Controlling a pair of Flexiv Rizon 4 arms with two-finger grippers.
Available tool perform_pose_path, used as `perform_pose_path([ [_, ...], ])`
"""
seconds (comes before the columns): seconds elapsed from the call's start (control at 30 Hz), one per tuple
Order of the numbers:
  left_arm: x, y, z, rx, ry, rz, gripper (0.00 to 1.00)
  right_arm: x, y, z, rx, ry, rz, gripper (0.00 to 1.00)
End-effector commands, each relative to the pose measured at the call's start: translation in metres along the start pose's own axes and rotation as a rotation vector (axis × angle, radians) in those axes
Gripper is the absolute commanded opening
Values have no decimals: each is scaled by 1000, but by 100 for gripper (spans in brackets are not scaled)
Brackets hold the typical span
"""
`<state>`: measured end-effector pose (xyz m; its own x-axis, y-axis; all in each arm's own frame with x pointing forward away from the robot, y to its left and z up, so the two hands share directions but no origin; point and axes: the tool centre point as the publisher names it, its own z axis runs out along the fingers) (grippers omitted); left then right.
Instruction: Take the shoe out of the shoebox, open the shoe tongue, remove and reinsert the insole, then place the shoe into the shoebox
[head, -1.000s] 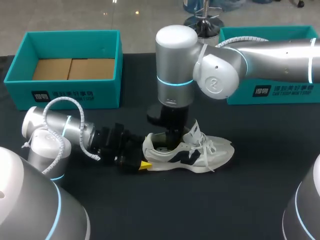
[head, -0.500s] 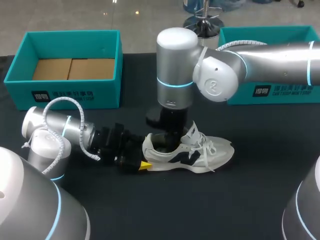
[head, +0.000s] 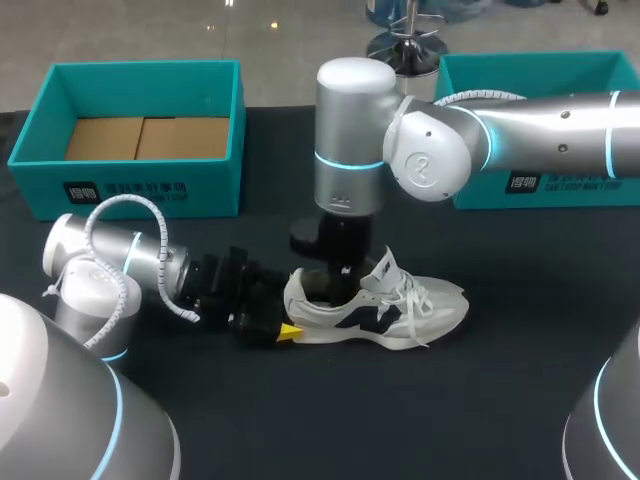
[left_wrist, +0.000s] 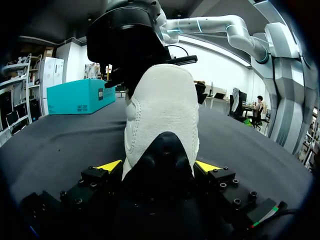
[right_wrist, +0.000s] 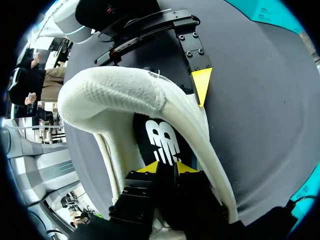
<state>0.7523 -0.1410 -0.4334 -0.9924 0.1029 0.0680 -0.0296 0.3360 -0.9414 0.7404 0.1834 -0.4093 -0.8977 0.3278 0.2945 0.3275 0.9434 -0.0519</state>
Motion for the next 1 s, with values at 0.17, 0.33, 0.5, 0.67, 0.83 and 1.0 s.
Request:
perform_pose_path([
  [0.17,-1,2,3,0,-3,-1,0,6,2,39,15,-29,7,0],
  [0.33,-1,2,3,0,-3,-1,0,6,1,27,14,-51,3,0],
  [0.5,-1,2,3,0,-3,-1,0,6,2,12,44,-58,15,0],
  [0.67,-1,2,3,0,-3,-1,0,6,-2,-6,38,-84,18,0],
  [0.83,-1,2,3,0,-3,-1,0,6,-7,-26,37,-106,25,0],
  [1.0,-1,2,3,0,-3,-1,0,7,-11,-44,35,-131,34,0],
])
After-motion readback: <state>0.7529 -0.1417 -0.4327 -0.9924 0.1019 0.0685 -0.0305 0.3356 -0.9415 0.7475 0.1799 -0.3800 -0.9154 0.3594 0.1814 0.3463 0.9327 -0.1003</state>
